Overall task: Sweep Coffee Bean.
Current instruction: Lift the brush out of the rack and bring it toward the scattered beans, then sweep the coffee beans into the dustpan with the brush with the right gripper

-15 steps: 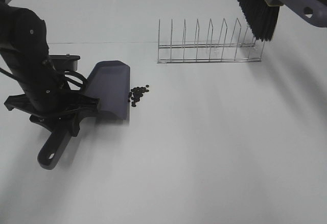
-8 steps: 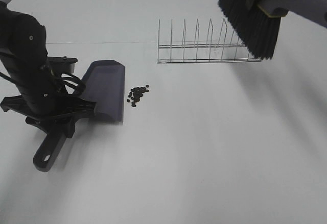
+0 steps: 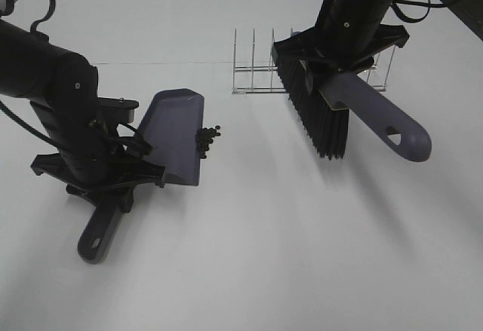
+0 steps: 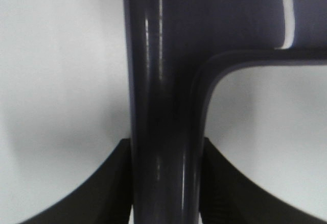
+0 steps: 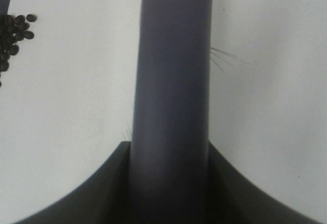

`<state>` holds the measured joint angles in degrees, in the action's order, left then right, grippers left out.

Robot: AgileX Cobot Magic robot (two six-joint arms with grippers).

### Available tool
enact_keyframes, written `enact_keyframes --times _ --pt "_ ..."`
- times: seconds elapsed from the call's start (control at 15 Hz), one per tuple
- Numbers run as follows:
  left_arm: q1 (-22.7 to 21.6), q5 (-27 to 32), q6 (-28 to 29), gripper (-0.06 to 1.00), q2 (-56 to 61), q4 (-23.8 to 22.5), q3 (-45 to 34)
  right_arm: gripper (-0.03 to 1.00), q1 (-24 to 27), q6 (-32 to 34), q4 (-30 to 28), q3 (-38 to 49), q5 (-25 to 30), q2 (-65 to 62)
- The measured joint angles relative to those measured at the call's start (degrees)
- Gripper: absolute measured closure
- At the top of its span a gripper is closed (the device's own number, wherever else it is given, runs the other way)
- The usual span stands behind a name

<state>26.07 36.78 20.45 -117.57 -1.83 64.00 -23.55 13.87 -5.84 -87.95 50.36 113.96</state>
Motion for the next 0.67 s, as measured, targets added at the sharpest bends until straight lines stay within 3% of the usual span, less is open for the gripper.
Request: enact_keyframes --times 0.2,0.47,0.67 --pt "0.3 0.2 0.9 0.6 -0.4 0.0 0.3 0.66 -1.7 0.3 -1.8 0.0 -1.5 3.8" --pt "0.3 0.3 0.9 0.6 -0.5 0.0 0.4 0.66 -9.2 5.0 -9.1 -4.8 -1.0 12.3" --pt "0.3 0.6 0.9 0.6 -0.5 0.0 0.5 0.66 -13.9 3.7 -9.9 -18.7 8.1 21.1"
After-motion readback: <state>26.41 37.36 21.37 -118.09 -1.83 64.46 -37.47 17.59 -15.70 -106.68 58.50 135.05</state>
